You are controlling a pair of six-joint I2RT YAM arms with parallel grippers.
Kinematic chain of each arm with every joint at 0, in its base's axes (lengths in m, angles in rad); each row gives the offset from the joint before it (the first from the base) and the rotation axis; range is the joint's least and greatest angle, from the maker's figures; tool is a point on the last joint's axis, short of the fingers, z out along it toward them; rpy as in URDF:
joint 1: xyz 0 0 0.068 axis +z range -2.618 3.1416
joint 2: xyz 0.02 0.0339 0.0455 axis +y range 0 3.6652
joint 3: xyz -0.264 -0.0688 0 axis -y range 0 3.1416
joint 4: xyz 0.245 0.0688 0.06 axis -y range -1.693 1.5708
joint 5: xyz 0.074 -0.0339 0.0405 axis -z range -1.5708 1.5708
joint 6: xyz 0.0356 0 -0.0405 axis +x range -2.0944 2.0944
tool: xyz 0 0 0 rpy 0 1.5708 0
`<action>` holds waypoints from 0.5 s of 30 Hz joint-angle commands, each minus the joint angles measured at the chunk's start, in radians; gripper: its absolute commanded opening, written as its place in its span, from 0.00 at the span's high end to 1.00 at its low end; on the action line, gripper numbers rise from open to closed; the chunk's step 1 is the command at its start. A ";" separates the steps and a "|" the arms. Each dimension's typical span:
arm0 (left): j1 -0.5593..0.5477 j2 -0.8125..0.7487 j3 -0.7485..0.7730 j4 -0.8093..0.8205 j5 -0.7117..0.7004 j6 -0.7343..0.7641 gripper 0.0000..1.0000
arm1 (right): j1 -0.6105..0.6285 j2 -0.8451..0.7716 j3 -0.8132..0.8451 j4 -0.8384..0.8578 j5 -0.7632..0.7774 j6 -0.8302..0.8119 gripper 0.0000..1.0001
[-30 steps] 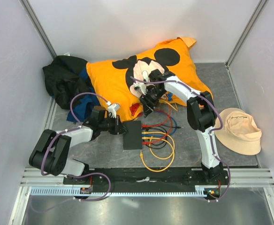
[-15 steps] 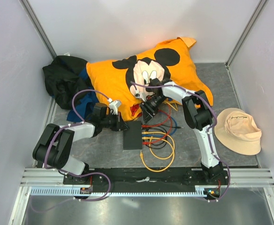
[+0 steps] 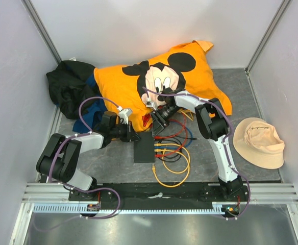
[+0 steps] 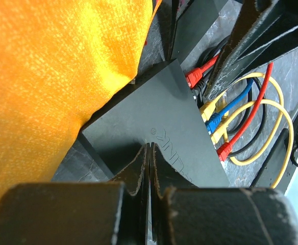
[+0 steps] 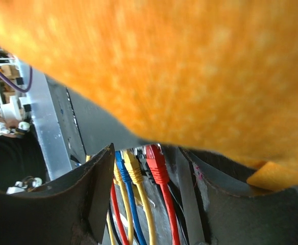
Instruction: Pull the plug from the switch port
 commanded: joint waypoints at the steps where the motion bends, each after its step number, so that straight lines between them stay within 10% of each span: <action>1: 0.003 0.039 -0.013 -0.084 -0.106 0.015 0.98 | 0.013 0.092 -0.007 0.033 0.074 -0.004 0.41; 15: -0.031 0.057 0.009 -0.111 -0.119 0.035 0.98 | 0.001 0.158 -0.028 -0.060 0.066 -0.112 0.46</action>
